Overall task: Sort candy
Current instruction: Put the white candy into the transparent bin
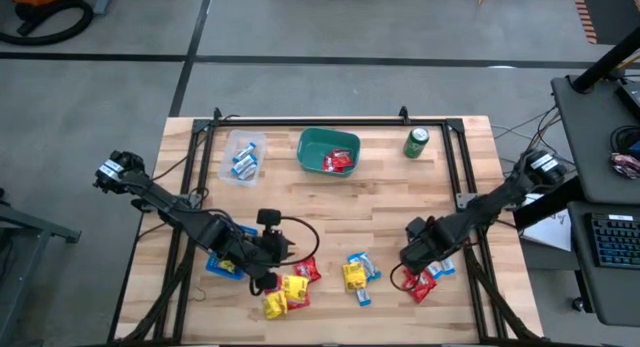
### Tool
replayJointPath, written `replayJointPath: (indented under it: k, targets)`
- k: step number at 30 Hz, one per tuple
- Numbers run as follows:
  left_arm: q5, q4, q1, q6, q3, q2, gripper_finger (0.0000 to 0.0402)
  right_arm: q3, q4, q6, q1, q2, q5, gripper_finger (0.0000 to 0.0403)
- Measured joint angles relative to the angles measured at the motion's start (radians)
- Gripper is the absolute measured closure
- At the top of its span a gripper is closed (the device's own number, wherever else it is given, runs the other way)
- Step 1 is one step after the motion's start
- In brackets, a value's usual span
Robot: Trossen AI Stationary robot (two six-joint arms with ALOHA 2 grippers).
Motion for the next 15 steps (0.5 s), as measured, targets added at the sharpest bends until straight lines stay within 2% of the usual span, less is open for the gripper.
replayJointPath:
  k: [6, 15]
  targets:
    - [-0.041, 0.014, 0.005, 0.003, -0.001, 0.0, 0.0316, 0.0, 0.014, -0.043, 0.0, 0.077, 0.005, 0.025]
    - [-0.045, 0.045, 0.005, 0.005, -0.001, 0.002, 0.0316, -0.001, 0.084, -0.09, -0.002, 0.168, 0.003, 0.025]
